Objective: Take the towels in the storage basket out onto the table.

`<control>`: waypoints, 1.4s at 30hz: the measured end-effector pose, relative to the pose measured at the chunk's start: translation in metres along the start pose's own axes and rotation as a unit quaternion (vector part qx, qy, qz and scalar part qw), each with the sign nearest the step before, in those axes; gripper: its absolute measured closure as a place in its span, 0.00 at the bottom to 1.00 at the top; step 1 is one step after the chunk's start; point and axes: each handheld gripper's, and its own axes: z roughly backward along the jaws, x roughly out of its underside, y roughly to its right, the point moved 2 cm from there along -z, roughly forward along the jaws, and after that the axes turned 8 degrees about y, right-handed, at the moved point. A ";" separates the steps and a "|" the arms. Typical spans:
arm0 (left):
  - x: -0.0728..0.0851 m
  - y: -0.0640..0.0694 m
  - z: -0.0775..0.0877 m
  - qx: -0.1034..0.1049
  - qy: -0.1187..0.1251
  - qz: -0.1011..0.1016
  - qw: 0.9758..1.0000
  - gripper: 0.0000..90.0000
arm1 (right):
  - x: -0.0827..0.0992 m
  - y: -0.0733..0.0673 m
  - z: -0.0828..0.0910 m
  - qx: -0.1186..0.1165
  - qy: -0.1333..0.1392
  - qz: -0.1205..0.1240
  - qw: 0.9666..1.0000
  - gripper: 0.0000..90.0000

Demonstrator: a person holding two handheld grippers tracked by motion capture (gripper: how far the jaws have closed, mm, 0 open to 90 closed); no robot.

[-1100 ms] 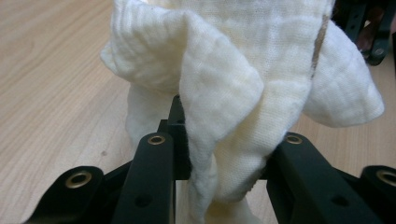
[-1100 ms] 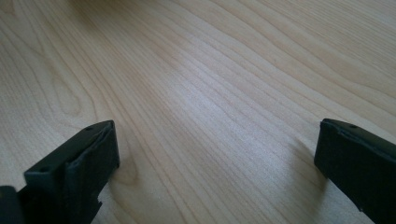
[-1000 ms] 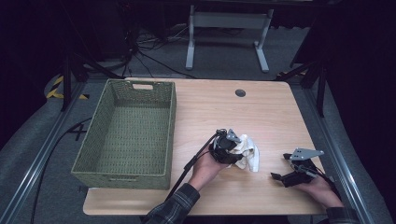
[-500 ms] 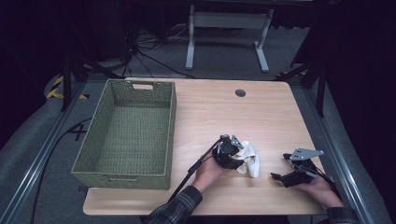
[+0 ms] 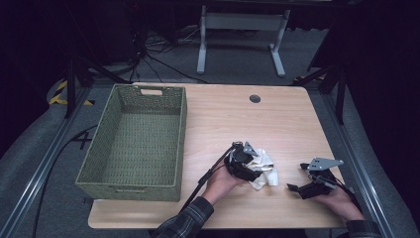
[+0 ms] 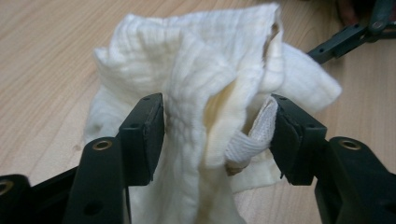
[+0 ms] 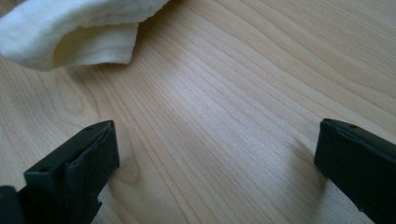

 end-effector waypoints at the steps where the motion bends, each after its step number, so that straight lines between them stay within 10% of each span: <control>1: -0.002 0.000 0.003 0.000 0.002 -0.002 1.000 0.44 | 0.000 0.000 0.000 0.000 0.000 0.000 1.000 0.00; 17: 0.001 0.002 0.043 -0.018 0.011 -0.014 1.000 0.44 | -0.003 0.000 0.002 0.010 -0.011 -0.007 1.000 0.09; 42: 0.029 -0.007 0.032 -0.047 -0.022 -0.022 0.998 0.62 | -0.031 -0.035 0.000 -0.119 0.029 -0.028 0.992 0.50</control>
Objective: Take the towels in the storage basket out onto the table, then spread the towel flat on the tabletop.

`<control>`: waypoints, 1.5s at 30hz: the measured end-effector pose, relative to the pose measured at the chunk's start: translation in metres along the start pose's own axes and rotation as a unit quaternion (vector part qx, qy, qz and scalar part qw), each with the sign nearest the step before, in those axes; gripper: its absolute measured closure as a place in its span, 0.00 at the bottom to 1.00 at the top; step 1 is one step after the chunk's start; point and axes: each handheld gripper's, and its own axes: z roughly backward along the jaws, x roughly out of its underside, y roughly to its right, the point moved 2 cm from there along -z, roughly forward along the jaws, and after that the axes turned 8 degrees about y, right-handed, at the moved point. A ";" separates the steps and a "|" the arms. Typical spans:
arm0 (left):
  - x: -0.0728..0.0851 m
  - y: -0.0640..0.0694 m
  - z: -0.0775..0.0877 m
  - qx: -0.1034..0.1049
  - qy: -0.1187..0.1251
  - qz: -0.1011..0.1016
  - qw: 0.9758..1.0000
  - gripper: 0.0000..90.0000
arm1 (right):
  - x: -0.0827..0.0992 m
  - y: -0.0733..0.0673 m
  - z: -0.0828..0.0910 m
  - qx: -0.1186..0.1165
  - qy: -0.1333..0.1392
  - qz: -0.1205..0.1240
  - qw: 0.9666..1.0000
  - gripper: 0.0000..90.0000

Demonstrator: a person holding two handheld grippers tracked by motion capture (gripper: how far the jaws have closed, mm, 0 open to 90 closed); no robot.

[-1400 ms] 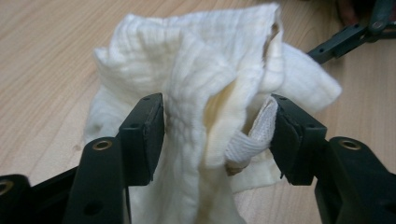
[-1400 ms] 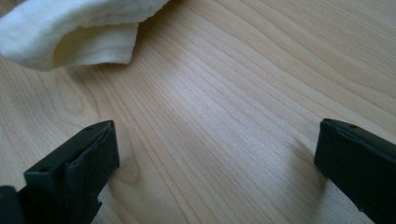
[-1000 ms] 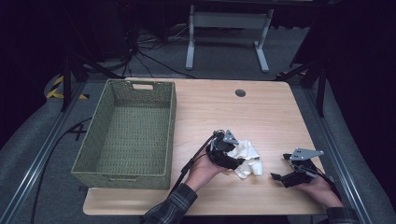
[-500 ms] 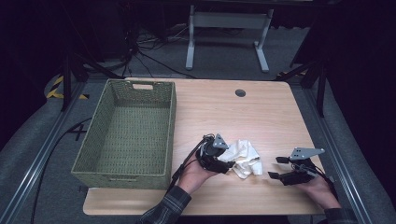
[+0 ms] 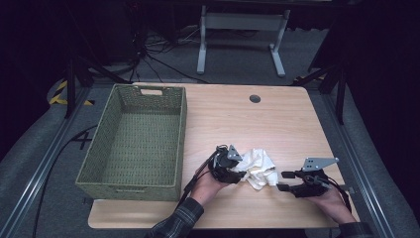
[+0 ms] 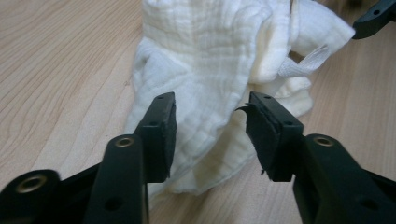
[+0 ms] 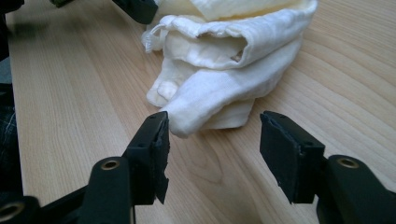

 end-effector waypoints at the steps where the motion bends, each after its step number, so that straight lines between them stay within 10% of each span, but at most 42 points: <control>1: 0.001 0.000 -0.001 0.000 -0.005 -0.001 1.000 0.64 | 0.000 0.000 -0.001 -0.003 -0.003 -0.001 1.000 0.51; 9: 0.001 -0.003 -0.008 0.013 -0.009 0.004 1.000 0.90 | -0.002 -0.004 -0.011 -0.016 -0.016 -0.005 1.000 0.64; 14: -0.001 -0.003 -0.003 0.026 -0.005 0.018 0.999 0.96 | -0.003 -0.002 -0.013 -0.016 -0.017 -0.010 1.000 0.93; 24: -0.011 0.004 0.017 0.049 0.031 0.030 0.998 0.97 | -0.004 0.007 0.001 -0.002 -0.002 -0.016 1.000 0.96; 33: -0.010 -0.016 0.033 0.003 0.054 0.067 0.996 0.97 | -0.005 0.026 0.016 0.025 0.010 -0.027 0.999 0.96; 45: 0.003 -0.042 0.032 -0.089 0.010 0.105 0.990 0.97 | 0.002 0.058 0.029 0.080 -0.004 -0.039 0.996 0.96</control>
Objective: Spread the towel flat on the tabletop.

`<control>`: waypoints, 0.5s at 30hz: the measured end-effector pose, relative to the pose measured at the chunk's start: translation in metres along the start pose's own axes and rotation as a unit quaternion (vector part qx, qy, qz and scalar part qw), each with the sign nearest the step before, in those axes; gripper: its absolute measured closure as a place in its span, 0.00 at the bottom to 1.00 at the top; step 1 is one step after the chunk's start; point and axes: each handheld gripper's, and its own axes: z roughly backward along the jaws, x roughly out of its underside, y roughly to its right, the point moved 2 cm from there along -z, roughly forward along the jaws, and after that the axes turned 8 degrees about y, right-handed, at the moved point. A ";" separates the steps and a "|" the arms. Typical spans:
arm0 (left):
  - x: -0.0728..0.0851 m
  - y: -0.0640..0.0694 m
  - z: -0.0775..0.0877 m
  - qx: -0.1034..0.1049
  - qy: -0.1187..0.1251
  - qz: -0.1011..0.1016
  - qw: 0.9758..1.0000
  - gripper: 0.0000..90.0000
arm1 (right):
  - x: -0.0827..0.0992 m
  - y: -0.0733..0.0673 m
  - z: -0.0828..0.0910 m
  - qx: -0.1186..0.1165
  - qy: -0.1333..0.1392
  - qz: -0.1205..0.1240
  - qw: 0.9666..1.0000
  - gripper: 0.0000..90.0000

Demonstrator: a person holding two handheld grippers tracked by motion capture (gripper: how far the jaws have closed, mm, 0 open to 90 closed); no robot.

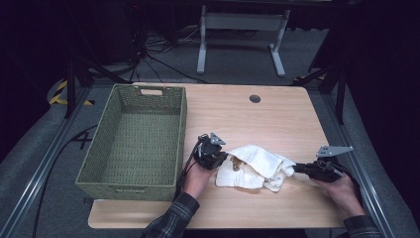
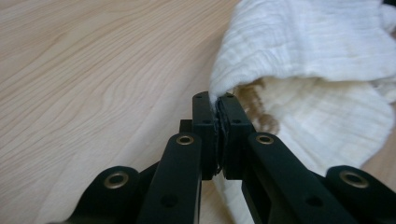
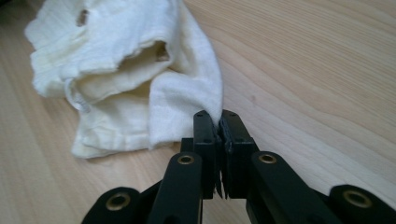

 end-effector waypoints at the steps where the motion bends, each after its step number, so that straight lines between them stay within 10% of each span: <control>1: 0.001 -0.001 -0.002 -0.003 0.001 0.006 1.000 0.97 | 0.001 0.003 0.000 0.004 -0.003 0.004 1.000 0.96; 8: 0.005 0.007 -0.002 -0.011 0.001 0.000 1.000 0.78 | -0.005 0.000 0.008 0.009 0.023 0.005 1.000 0.77; 15: 0.004 0.028 0.003 0.045 0.005 -0.029 0.999 0.77 | -0.011 -0.018 0.011 -0.007 0.044 0.018 0.999 0.77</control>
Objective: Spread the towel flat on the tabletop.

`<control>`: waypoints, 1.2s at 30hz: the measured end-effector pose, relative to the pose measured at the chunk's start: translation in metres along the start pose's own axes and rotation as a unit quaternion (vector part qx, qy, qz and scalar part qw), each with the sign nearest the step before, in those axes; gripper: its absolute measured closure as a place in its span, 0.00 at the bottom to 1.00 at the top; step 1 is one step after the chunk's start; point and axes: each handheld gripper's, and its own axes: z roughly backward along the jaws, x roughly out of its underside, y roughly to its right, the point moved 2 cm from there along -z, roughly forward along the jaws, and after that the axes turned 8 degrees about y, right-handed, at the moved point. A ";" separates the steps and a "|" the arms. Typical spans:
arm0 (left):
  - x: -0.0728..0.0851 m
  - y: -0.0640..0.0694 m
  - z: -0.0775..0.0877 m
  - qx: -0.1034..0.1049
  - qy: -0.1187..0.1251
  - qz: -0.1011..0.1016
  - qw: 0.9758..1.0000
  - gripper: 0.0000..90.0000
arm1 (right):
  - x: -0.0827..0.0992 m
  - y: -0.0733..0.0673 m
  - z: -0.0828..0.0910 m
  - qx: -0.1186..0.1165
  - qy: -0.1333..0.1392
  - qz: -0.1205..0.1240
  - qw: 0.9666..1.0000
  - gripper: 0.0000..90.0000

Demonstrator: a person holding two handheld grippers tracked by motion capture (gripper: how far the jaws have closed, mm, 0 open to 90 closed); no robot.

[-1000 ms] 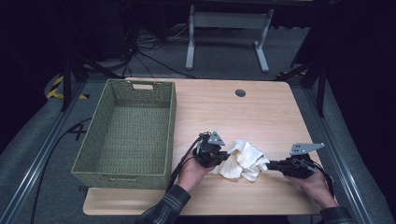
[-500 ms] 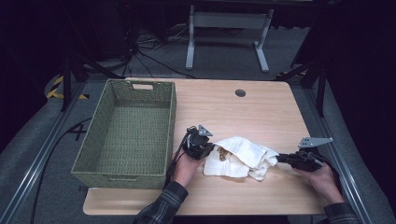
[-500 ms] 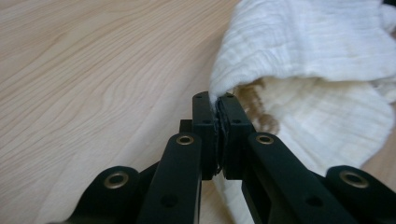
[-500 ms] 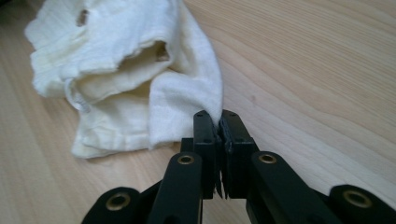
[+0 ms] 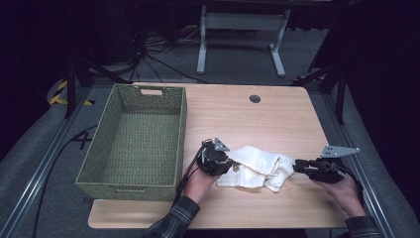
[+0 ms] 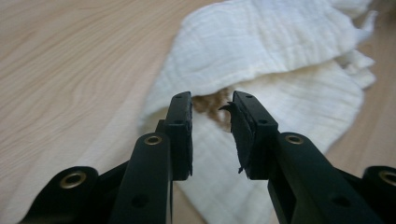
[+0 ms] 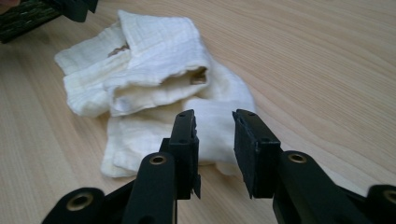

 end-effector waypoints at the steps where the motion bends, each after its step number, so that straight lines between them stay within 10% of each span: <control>1: 0.001 0.005 -0.001 0.005 -0.001 -0.001 1.000 0.77 | -0.001 -0.004 -0.001 -0.006 0.002 0.005 1.000 0.78; 10: 0.016 0.023 -0.012 0.043 -0.037 -0.019 0.998 0.90 | 0.004 -0.034 -0.025 -0.065 -0.031 0.026 0.997 0.80; 15: 0.024 0.025 -0.015 0.031 -0.063 -0.035 0.997 0.96 | 0.007 -0.041 -0.035 -0.079 -0.048 0.037 0.995 0.78; 26: 0.028 0.023 -0.018 0.033 -0.074 -0.027 0.996 1.00 | 0.013 -0.052 -0.054 -0.062 -0.091 0.087 0.990 0.89; 36: 0.034 0.025 -0.011 0.044 -0.077 -0.027 0.996 1.00 | 0.009 -0.049 -0.044 -0.068 -0.079 0.077 0.992 0.96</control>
